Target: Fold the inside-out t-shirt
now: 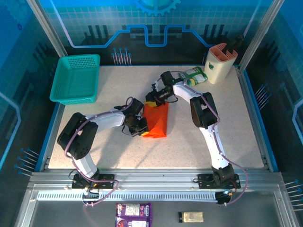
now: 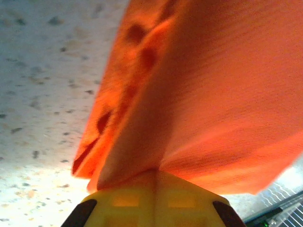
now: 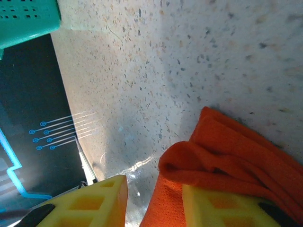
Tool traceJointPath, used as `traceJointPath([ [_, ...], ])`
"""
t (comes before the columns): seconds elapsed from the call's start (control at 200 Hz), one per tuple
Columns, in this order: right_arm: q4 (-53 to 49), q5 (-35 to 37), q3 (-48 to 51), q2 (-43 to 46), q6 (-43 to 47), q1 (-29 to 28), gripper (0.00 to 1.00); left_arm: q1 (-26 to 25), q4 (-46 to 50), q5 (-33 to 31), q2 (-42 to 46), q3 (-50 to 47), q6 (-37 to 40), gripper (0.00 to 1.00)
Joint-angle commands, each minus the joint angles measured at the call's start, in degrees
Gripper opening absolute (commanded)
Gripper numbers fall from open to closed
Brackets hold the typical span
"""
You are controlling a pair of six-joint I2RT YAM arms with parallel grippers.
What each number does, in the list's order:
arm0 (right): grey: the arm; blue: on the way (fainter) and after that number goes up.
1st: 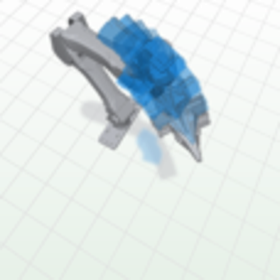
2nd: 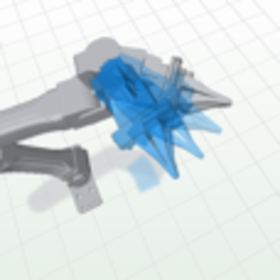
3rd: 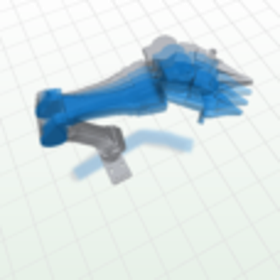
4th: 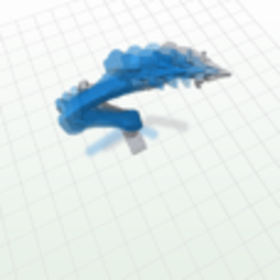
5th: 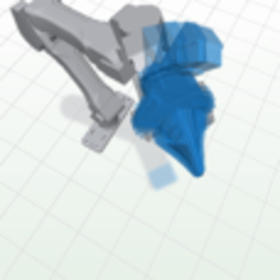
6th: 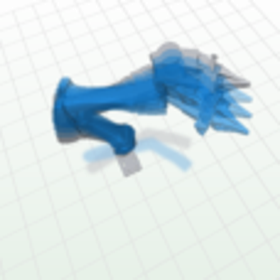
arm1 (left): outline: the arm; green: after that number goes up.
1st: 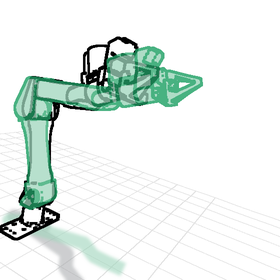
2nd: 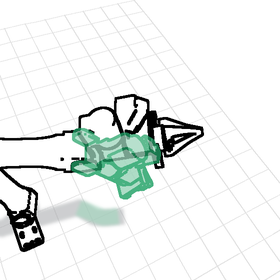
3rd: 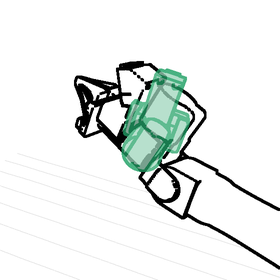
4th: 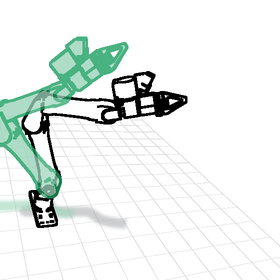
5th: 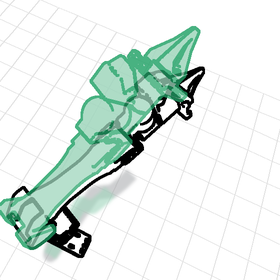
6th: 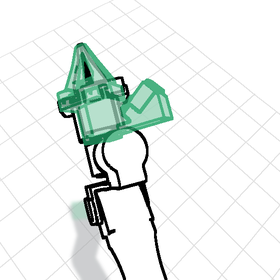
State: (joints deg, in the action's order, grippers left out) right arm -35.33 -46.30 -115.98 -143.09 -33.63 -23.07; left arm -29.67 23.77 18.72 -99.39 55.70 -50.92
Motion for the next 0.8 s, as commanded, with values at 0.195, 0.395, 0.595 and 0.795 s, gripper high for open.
traceJointPath([
  [0.195,5.0,4.0,25.5,18.3,0.3,5.7,0.38,7.5,3.8,-3.2,-3.9,3.3,6.9,0.05],
  [0.395,14.1,5.0,46.2,30.9,-4.1,5.7,0.39,11.4,6.4,-2.5,-9.6,11.3,13.1,0.05],
  [0.595,16.6,5.7,54.4,39.8,-7.0,3.3,0.39,12.0,7.0,-1.0,-12.2,17.2,16.2,0.05],
  [0.795,10.1,13.4,50.4,44.5,-2.6,3.6,0.39,12.0,12.5,-2.5,-7.2,20.8,17.9,0.08],
])
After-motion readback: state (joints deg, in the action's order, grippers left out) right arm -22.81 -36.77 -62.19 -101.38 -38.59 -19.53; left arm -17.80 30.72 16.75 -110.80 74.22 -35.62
